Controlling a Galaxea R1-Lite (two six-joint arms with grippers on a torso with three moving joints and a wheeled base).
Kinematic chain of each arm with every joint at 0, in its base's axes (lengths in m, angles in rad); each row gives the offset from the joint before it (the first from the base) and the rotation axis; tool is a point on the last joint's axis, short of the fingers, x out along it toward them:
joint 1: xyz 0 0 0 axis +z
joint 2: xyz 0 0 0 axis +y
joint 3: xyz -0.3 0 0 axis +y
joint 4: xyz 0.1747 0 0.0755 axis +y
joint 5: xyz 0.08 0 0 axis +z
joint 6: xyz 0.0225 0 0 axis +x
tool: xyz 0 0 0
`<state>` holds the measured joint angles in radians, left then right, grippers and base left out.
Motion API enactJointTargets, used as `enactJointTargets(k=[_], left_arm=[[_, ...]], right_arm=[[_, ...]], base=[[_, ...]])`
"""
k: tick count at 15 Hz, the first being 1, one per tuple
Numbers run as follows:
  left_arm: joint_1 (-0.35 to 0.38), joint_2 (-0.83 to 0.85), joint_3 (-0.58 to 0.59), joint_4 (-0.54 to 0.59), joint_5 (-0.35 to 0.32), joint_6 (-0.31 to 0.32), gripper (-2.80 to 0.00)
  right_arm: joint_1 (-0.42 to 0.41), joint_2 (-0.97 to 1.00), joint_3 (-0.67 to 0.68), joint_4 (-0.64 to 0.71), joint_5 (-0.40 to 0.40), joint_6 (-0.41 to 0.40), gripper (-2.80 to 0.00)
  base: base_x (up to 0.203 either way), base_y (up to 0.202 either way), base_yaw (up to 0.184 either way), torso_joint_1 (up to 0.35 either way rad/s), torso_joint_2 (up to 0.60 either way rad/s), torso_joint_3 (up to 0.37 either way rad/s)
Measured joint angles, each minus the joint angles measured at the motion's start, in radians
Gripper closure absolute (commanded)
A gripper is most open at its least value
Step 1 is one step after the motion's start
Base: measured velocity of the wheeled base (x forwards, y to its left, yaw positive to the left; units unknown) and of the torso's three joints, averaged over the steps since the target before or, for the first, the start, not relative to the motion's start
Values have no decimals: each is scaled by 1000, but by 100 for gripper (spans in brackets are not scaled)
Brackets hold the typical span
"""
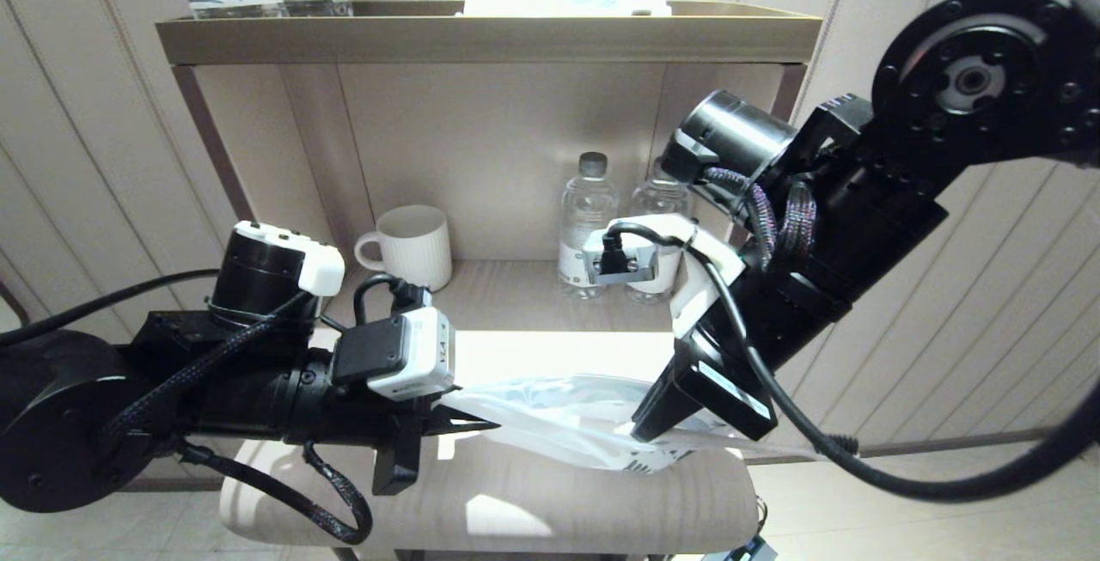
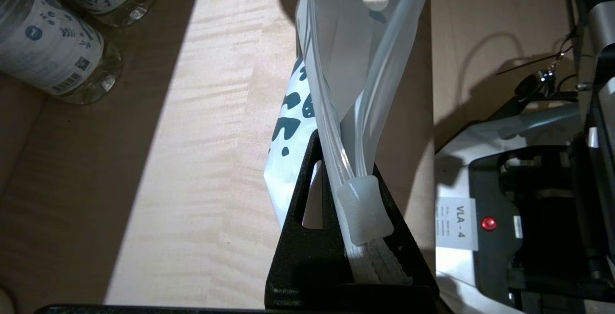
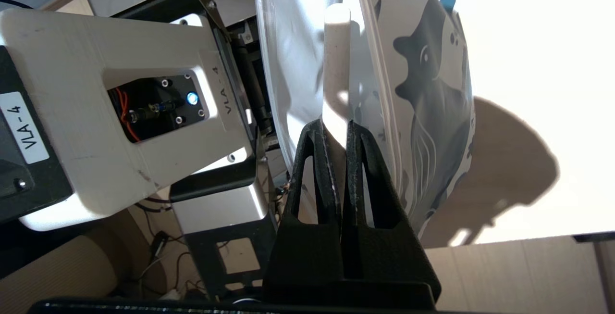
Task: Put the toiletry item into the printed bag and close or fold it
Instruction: Place the toothbrush in the storage bag
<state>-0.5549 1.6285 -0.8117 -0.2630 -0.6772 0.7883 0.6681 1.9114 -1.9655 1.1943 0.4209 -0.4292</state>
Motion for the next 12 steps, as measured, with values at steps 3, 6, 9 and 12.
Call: enactJointTargets(k=[3,6,9,12], left_arm=[[9,-11,-23,59,-55,0,0],[23,-23,-32,64,-72,-1,0],[26,-27,-33,65,-78,0,0],[26,-30,-28,68,-84,0,0]], right_arm=[[-2,10,0,-37,67,-23,0],[-4,29,-1,-88,137,-34,0],[-4,38,-1,-91,150,-37,0],[-4,43,-1,-100,163,-42,0]], base=[[0,0,0,0,0,0],[0,0,0,0,0,0],[0,0,0,0,0,0],[0,0,0,0,0,0]])
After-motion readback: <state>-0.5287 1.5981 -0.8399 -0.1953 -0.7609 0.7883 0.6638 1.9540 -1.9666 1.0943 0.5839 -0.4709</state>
